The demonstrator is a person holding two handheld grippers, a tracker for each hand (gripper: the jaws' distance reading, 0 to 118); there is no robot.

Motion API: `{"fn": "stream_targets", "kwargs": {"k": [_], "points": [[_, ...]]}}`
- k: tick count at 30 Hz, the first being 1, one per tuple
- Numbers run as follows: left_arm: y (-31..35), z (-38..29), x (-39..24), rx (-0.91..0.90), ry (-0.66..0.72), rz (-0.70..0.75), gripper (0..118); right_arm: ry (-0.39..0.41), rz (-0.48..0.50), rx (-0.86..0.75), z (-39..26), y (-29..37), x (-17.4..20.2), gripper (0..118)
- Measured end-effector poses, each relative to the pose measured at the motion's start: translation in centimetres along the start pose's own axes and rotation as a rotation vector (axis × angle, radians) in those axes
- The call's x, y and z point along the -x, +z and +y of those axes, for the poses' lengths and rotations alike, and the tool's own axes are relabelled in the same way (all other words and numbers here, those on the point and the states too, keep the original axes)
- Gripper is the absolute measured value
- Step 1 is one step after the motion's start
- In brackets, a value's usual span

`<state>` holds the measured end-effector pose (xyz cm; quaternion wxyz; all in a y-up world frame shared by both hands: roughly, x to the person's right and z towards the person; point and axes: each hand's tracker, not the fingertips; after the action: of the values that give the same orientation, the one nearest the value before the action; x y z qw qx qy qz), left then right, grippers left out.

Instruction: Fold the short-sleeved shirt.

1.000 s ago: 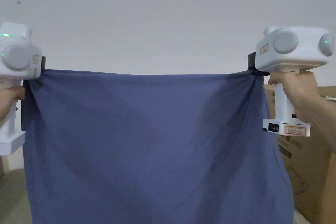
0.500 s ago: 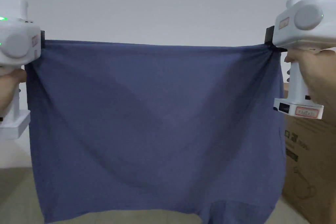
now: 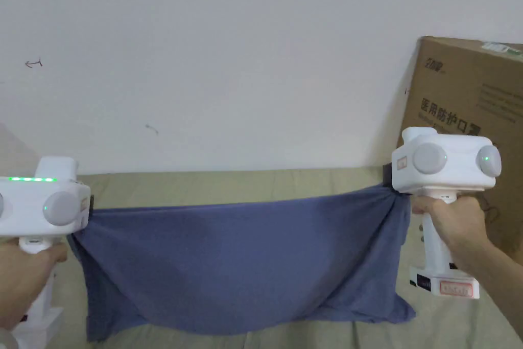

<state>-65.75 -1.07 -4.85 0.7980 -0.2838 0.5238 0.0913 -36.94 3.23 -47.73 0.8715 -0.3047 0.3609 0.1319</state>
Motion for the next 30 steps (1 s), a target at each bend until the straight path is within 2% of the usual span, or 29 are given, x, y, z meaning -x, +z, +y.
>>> {"fn": "stream_targets", "kwargs": {"k": [5, 10, 14, 19, 21, 22, 23, 27, 30], "points": [[-0.8, -6.9, -0.5, 0.128, 0.033, -0.041, 2, -0.016, -0.014, 0.156, -7.9, -3.5, -1.0, 5], [2.1, -12.2, 0.3, 0.204, 0.028, -0.055, 2, -0.003, 0.0, 0.222, -14.0, -1.9, -2.5, 5], [6.6, -15.7, 1.5, 0.228, 0.058, -0.09, 2, -0.024, -0.008, 0.249, -18.9, 2.6, -3.7, 5], [14.2, -20.7, 3.2, 0.216, 0.013, -0.096, 2, -0.018, 0.017, 0.273, -25.7, 9.8, -5.3, 5], [17.3, -23.0, 3.9, 0.219, -0.007, -0.107, 2, -0.11, 0.017, 0.29, -28.9, 12.7, -5.9, 5], [18.9, -24.4, 4.4, 0.225, -0.027, -0.096, 2, -0.112, 0.056, 0.32, -30.6, 14.2, -6.3, 5], [20.6, -25.9, 4.9, 0.24, -0.065, -0.083, 2, -0.118, 0.039, 0.291, -32.5, 15.8, -6.6, 5], [25.6, -31.1, 6.9, 0.306, -0.012, -0.127, 2, -0.09, 0.031, 0.346, -38.5, 20.1, -7.9, 5], [27.8, -34.0, 7.8, 0.321, -0.031, -0.127, 2, -0.151, 0.047, 0.382, -41.8, 22.6, -9.1, 5]]}}
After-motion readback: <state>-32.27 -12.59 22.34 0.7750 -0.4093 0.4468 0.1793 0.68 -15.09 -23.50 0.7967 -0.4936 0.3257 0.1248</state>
